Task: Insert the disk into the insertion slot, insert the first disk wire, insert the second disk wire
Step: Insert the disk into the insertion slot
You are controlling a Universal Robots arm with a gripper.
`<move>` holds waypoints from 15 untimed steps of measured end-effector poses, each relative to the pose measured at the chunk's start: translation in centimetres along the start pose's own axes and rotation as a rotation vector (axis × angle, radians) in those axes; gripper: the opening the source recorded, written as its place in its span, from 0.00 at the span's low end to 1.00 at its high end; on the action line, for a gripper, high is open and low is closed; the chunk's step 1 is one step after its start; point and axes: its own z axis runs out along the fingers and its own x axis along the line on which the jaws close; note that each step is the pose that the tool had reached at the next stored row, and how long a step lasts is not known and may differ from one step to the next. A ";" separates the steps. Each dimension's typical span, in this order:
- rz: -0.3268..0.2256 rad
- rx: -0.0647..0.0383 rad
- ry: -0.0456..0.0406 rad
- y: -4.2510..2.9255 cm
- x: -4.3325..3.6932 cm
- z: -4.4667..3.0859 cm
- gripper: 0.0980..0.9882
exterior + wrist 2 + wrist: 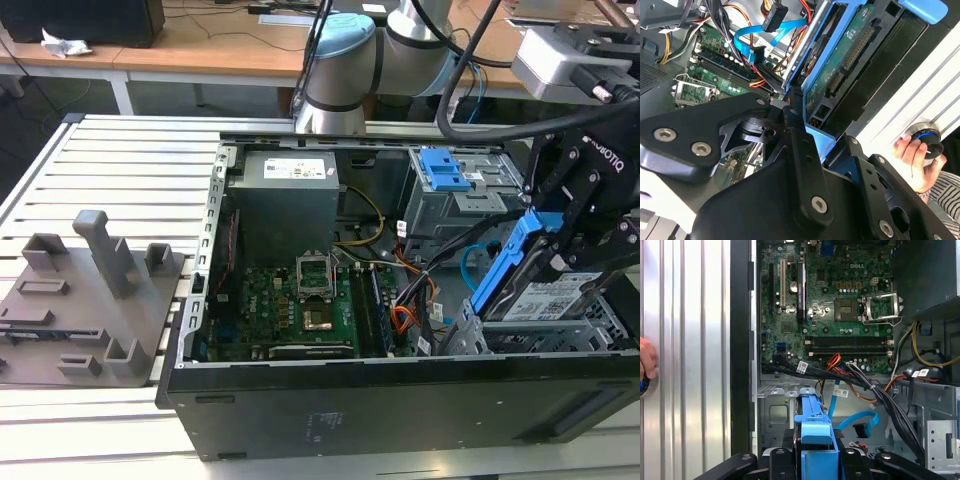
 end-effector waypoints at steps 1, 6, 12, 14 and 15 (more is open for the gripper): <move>0.000 0.000 0.0000 -0.01 0.00 0.22 0.30; 0.000 0.000 0.0001 -0.03 0.00 0.59 0.30; 0.000 0.000 0.0000 -0.02 0.00 0.62 0.38; 0.000 0.000 0.0001 -0.02 0.00 0.62 0.38; 0.000 0.000 0.0001 -0.03 0.00 0.62 0.38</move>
